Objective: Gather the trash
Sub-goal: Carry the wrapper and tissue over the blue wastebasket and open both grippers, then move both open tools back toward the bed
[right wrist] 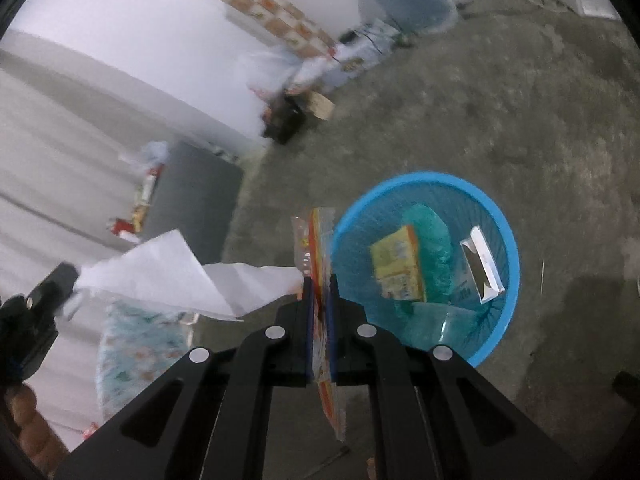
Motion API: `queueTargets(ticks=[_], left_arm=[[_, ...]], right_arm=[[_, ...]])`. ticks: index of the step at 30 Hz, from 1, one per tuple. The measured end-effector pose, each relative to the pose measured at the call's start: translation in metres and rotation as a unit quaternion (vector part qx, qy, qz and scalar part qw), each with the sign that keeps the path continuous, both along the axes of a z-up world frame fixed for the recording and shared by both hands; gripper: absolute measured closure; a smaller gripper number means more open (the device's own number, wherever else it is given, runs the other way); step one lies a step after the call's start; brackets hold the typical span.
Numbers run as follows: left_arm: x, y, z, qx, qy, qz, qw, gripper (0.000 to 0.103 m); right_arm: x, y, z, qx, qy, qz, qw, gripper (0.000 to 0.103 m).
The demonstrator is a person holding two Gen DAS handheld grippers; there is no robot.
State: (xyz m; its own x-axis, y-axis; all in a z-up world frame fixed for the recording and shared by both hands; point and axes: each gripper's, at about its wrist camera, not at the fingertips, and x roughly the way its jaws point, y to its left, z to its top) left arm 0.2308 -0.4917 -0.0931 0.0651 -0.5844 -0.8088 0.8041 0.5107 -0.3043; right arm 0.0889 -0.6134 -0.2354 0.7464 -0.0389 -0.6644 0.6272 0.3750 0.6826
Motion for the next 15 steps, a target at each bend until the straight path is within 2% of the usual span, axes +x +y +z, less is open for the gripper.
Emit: queueTargets(ticks=[1, 2, 3, 5, 7, 9, 11, 15], left_arm=[[0.005, -0.012, -0.020, 0.025, 0.015, -0.005, 0.9996, 0.095], [0.008, -0.019, -0.034, 0.046, 0.024, -0.005, 0.9987, 0.075], [0.012, -0.026, -0.052, 0.070, 0.031, 0.003, 0.9970, 0.063], [0.013, -0.030, -0.069, 0.083, 0.034, 0.012, 0.9959, 0.063], [0.013, -0.028, -0.072, 0.078, 0.044, 0.012, 0.9959, 0.062], [0.008, -0.025, -0.066, 0.066, 0.044, 0.003, 0.9968, 0.059], [0.005, -0.023, -0.055, 0.059, 0.027, -0.003, 0.9979, 0.057], [-0.012, -0.008, -0.011, 0.038, 0.008, 0.002, 0.9993, 0.049]], right_arm=[[0.006, -0.006, -0.019, 0.014, 0.011, 0.001, 1.000, 0.079], [0.009, -0.011, -0.040, 0.029, 0.038, -0.004, 0.999, 0.067], [0.010, -0.014, -0.055, 0.040, 0.062, -0.010, 0.997, 0.055], [0.003, -0.021, -0.085, 0.069, 0.091, -0.030, 0.993, 0.055], [-0.009, -0.022, -0.090, 0.076, 0.090, -0.044, 0.992, 0.055], [-0.023, -0.021, -0.084, 0.066, 0.077, -0.054, 0.993, 0.055], [-0.032, -0.019, -0.076, 0.056, 0.072, -0.061, 0.994, 0.054], [-0.050, -0.011, -0.044, 0.043, 0.044, -0.082, 0.995, 0.054]])
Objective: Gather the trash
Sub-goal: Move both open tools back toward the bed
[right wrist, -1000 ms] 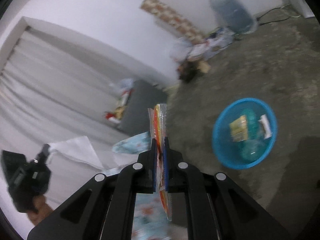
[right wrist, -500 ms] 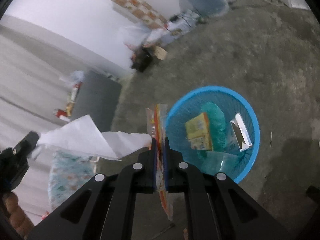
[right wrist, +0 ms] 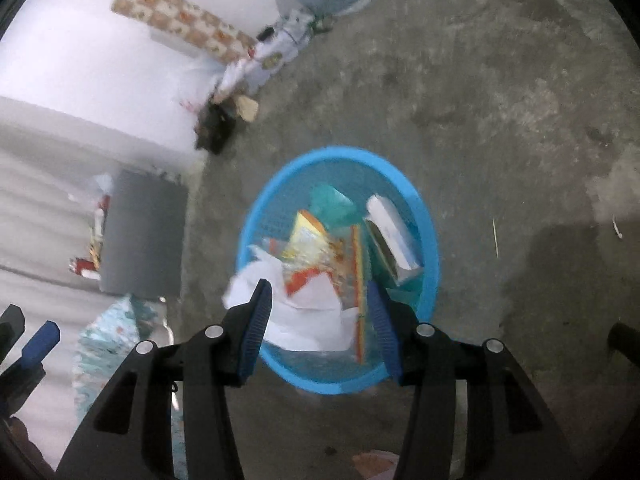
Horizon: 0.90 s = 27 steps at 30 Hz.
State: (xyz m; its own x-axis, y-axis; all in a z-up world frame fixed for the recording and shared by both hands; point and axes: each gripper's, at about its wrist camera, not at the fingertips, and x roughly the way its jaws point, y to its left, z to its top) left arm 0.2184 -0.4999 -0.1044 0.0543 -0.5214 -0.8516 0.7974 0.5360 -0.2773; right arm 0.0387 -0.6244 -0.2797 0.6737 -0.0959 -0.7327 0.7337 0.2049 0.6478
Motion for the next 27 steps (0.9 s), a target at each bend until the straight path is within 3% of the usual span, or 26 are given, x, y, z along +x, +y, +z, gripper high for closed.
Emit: queueTargets(ticks=[5, 9, 15, 20, 27], left_arm=[[-0.021, 0.035, 0.066, -0.047, -0.023, 0.010, 0.9986, 0.036], [-0.035, 0.084, 0.112, -0.075, -0.047, 0.023, 0.9958, 0.027], [-0.053, 0.187, 0.166, -0.103, -0.079, 0.069, 0.9892, 0.020], [-0.061, 0.289, 0.185, -0.120, -0.108, 0.139, 0.9770, 0.020], [-0.073, 0.416, 0.189, -0.127, -0.147, 0.266, 0.9442, 0.018]], right_arm=[[0.001, 0.020, 0.064, -0.049, -0.032, 0.013, 0.998, 0.049], [0.011, 0.049, 0.125, -0.105, -0.054, 0.065, 0.991, 0.042], [0.041, 0.100, 0.198, -0.149, -0.091, 0.175, 0.969, 0.032], [0.059, 0.148, 0.236, -0.167, -0.114, 0.258, 0.945, 0.027], [0.078, 0.210, 0.259, -0.165, -0.120, 0.339, 0.918, 0.023]])
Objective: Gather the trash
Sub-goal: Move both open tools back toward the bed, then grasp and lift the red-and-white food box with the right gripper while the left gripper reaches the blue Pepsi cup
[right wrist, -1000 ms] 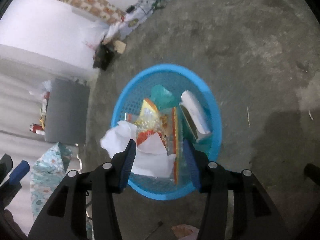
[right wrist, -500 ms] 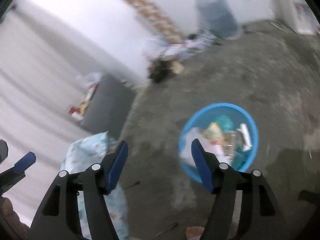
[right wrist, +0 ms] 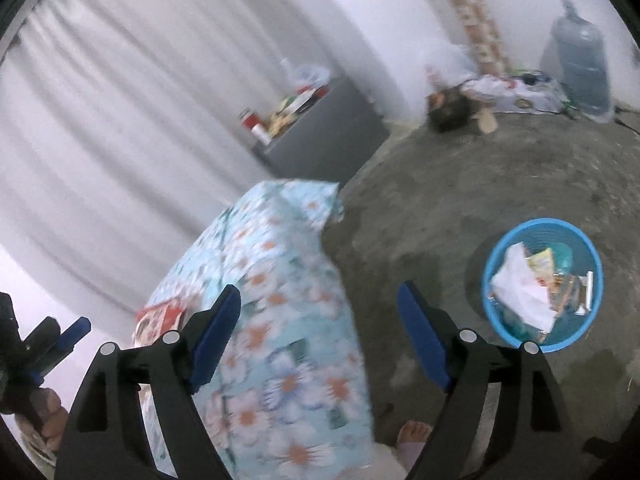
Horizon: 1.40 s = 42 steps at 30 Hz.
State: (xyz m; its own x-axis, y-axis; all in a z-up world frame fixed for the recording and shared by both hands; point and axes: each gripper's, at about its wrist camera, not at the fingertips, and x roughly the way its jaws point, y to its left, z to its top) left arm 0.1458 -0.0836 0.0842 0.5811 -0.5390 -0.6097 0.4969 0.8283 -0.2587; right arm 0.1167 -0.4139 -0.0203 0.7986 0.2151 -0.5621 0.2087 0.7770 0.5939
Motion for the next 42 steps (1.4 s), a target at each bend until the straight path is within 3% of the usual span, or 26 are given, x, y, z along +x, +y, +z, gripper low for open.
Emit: queueTargets(ticks=[3, 8, 14, 23, 32, 38, 41, 42], left_arm=[[-0.006, 0.045, -0.001, -0.004, -0.012, 0.051, 0.9986, 0.017], [-0.017, 0.085, -0.009, -0.011, -0.021, 0.102, 0.9945, 0.016], [-0.025, 0.129, -0.028, -0.034, -0.001, 0.149, 0.9883, 0.016], [-0.021, 0.161, -0.057, -0.042, 0.027, 0.174, 0.9834, 0.016], [0.001, 0.160, -0.070, -0.002, 0.011, 0.188, 0.9820, 0.016], [0.017, 0.166, -0.081, 0.007, 0.017, 0.200, 0.9797, 0.016], [0.019, 0.171, -0.086, 0.006, 0.023, 0.204, 0.9786, 0.016], [0.019, 0.174, -0.087, 0.005, 0.025, 0.206, 0.9782, 0.016]], right_arm=[[0.010, 0.029, 0.005, -0.001, 0.004, 0.039, 0.999, 0.021], [0.020, 0.067, 0.011, 0.008, 0.010, 0.093, 0.996, 0.019], [0.030, 0.099, 0.006, 0.037, 0.024, 0.150, 0.988, 0.019], [0.056, 0.141, -0.004, 0.121, 0.027, 0.228, 0.966, 0.019], [0.144, 0.183, -0.024, 0.183, 0.074, 0.279, 0.940, 0.019], [0.190, 0.201, -0.058, 0.229, 0.123, 0.289, 0.921, 0.031], [0.198, 0.207, -0.068, 0.249, 0.131, 0.295, 0.913, 0.044], [0.199, 0.207, -0.068, 0.253, 0.128, 0.298, 0.912, 0.053]])
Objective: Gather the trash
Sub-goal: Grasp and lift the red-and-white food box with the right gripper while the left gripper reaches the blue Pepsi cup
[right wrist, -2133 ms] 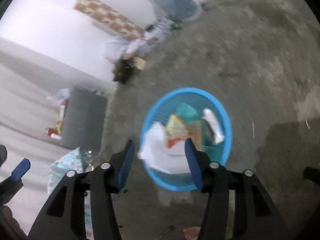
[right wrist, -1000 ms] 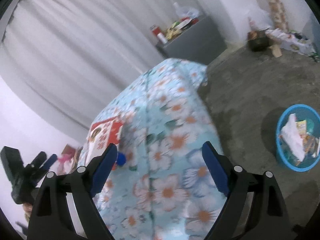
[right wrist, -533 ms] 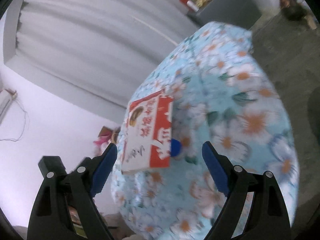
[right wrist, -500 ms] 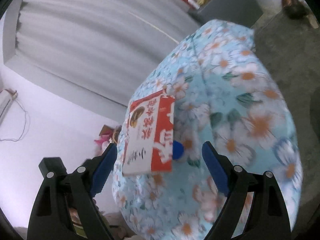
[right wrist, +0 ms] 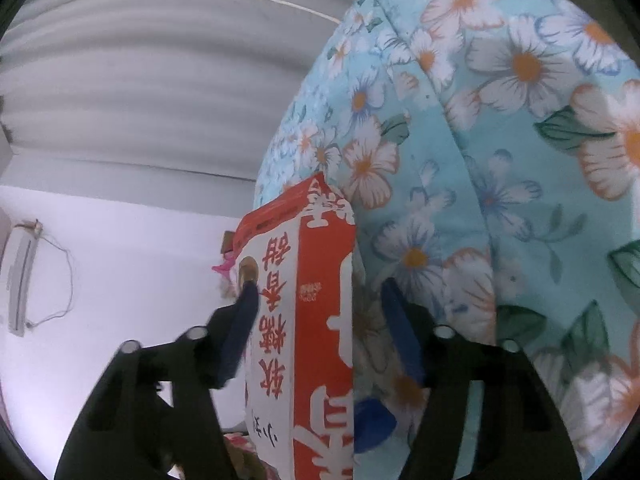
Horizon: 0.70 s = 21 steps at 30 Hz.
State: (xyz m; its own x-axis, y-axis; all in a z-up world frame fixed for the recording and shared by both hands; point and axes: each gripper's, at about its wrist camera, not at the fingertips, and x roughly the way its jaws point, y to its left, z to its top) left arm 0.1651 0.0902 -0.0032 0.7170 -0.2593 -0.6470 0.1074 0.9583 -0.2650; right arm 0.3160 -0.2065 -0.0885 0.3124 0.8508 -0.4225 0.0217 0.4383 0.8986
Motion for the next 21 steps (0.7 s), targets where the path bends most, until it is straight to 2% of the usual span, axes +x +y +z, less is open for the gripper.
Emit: queueTargets(ticks=[1, 2, 4, 7, 12, 15, 18, 21], left_arm=[[0.000, 0.002, -0.002, 0.000, 0.001, 0.001, 1.0000, 0.016], [0.000, 0.004, -0.003, -0.001, 0.003, 0.004, 1.0000, 0.016], [-0.001, 0.008, -0.005, -0.003, 0.005, 0.008, 1.0000, 0.016], [-0.002, 0.013, -0.007, -0.007, 0.009, 0.013, 0.9999, 0.016], [-0.007, 0.021, -0.003, -0.009, 0.003, 0.021, 0.9997, 0.016], [-0.011, 0.023, 0.001, -0.010, -0.002, 0.023, 0.9997, 0.016], [-0.014, 0.024, 0.003, -0.011, -0.004, 0.023, 0.9997, 0.016], [-0.016, 0.026, 0.001, -0.014, -0.004, 0.024, 0.9996, 0.016]], right_arm=[[-0.001, 0.000, 0.001, 0.004, -0.003, -0.001, 1.000, 0.062], [-0.001, -0.001, 0.001, 0.007, -0.006, -0.002, 1.000, 0.065], [-0.002, -0.003, 0.004, 0.015, -0.018, -0.004, 1.000, 0.083], [-0.008, -0.010, 0.011, 0.032, -0.034, -0.015, 0.999, 0.091], [-0.033, -0.032, 0.035, 0.085, -0.080, -0.024, 0.993, 0.097], [-0.063, -0.059, 0.051, 0.106, -0.108, -0.044, 0.988, 0.098], [-0.094, -0.085, 0.064, 0.105, -0.126, -0.068, 0.984, 0.098], [-0.129, -0.111, 0.075, 0.082, -0.139, -0.095, 0.982, 0.098]])
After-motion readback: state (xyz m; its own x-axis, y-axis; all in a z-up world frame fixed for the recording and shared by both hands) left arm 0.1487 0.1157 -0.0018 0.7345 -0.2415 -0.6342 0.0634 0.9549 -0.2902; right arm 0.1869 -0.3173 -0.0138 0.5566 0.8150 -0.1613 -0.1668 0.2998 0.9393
